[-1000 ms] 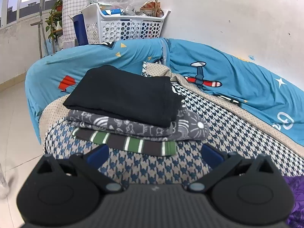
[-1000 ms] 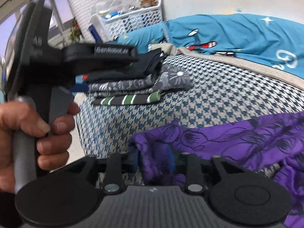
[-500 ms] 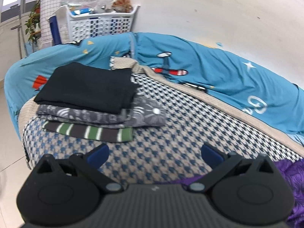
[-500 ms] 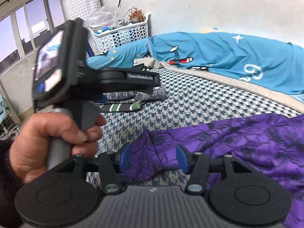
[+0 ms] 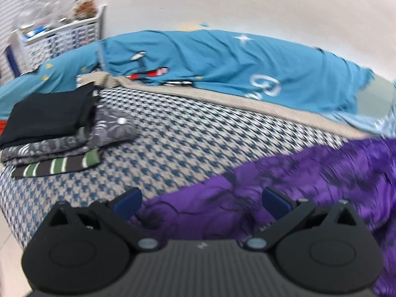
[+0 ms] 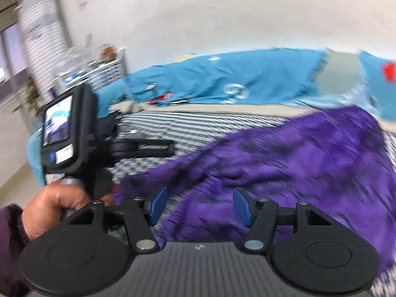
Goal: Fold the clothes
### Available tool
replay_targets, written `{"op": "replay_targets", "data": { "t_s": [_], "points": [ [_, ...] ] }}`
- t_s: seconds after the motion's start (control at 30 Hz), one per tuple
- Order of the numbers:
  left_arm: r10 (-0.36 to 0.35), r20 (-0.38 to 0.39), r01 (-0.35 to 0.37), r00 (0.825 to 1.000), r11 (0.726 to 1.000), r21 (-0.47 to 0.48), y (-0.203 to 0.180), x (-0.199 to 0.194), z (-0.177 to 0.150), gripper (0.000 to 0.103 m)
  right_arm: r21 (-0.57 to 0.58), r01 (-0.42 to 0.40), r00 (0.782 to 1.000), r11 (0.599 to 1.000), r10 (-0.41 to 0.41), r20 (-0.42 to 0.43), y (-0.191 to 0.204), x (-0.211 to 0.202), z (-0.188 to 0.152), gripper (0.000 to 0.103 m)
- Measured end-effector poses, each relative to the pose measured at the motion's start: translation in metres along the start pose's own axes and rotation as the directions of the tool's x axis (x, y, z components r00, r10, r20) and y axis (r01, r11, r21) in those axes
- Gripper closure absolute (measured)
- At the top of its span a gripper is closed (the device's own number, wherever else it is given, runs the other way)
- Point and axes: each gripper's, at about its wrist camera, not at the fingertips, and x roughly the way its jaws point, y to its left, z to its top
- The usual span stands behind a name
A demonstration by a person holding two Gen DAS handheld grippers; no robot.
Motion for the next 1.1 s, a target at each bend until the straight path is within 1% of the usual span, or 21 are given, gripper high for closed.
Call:
{"op": "replay_targets", "data": {
  "t_s": [0.1,0.27,0.37,0.47,0.57,0.77,1.1],
  "points": [
    [-0.023,-0.007,0.023,1.0,0.998,0.062,-0.013,0.0,-0.007,0.0,0.067,0.07,0.998,0.995,-0.07,-0.009,-0.016,-0.009,-0.006,0.044],
    [-0.064,-0.023,0.066,0.998,0.989,0.131,-0.027,-0.003,-0.019,0.0,0.152,0.179,0.984,0.972,-0.18,-0.012,-0.037,-0.021,-0.017,0.043],
    [-0.081,-0.027,0.085,0.996,0.982,0.167,-0.031,-0.006,-0.025,0.0,0.21,0.22,0.975,0.953,-0.22,-0.026,-0.048,-0.026,-0.022,0.043],
    [-0.1,-0.035,0.105,0.994,0.979,0.174,-0.028,-0.01,-0.029,0.0,0.238,0.25,0.968,0.938,-0.249,-0.035,-0.054,-0.029,-0.027,0.043],
    [-0.108,-0.043,0.113,0.993,0.979,0.167,-0.024,-0.013,-0.03,0.0,0.26,0.261,0.965,0.93,-0.259,-0.043,-0.057,-0.032,-0.031,0.043],
    [-0.095,-0.05,0.101,0.994,0.985,0.141,-0.013,-0.016,-0.03,0.0,0.284,0.257,0.966,0.924,-0.254,-0.049,-0.056,-0.038,-0.039,0.042],
    [-0.087,-0.041,0.092,0.995,0.987,0.13,-0.003,-0.023,-0.031,0.0,0.271,0.258,0.966,0.927,-0.251,-0.062,-0.051,-0.041,-0.047,0.042]
  ]
}}
